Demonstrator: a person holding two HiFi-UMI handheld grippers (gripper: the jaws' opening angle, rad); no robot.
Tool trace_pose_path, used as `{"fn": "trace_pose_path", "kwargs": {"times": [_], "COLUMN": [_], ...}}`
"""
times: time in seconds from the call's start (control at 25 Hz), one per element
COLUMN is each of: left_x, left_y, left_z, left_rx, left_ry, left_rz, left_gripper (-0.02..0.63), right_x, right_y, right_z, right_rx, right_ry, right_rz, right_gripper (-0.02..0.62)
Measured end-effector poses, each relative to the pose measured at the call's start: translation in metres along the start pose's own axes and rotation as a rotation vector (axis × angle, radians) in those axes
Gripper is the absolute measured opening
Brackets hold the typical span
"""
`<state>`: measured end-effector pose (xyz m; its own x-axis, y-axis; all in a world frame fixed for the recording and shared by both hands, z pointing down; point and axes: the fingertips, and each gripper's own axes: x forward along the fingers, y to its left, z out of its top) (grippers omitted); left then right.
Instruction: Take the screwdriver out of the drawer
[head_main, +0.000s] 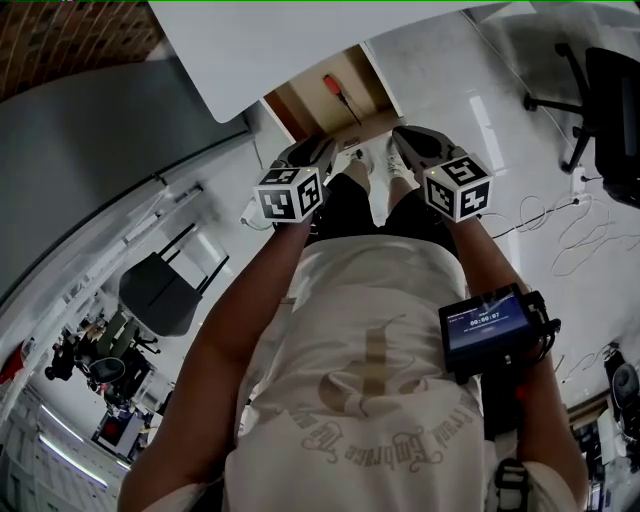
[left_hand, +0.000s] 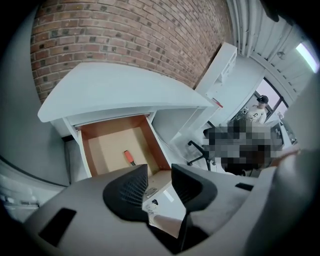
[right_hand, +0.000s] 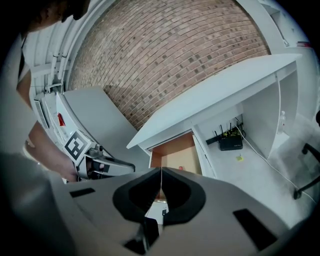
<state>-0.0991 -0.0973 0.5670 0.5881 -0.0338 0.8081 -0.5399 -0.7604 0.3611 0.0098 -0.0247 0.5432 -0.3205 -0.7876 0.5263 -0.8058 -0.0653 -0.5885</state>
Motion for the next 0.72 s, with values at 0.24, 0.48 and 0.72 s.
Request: {"fn": "trace_pose_path", "kwargs": {"times": [0.24,0.48,0.72], "left_x": [0.002,0.018,0.036], "left_y": [0.005,0.007,0.010], "left_z": [0.000,-0.004,-0.003], "left_rx": [-0.014,-0.024,-0.060], "left_ry": [0.027,0.047,0.067], "left_rz": [0.029,0.024,0.021], "left_gripper": [0.196,0.207,0.207], "right_x": [0.000,-0.002,-0.001], "right_y": [-0.001,-0.002,-0.002], "right_z": [-0.001,-0.006,-0.014], "right_rx": [0.009,0.014,0.031], "right_ry": [-0.004,0.000,0.013], "right_rz": [-0.006,-0.007,-0.010], "right_gripper": [0.023,0.023,0.023]}}
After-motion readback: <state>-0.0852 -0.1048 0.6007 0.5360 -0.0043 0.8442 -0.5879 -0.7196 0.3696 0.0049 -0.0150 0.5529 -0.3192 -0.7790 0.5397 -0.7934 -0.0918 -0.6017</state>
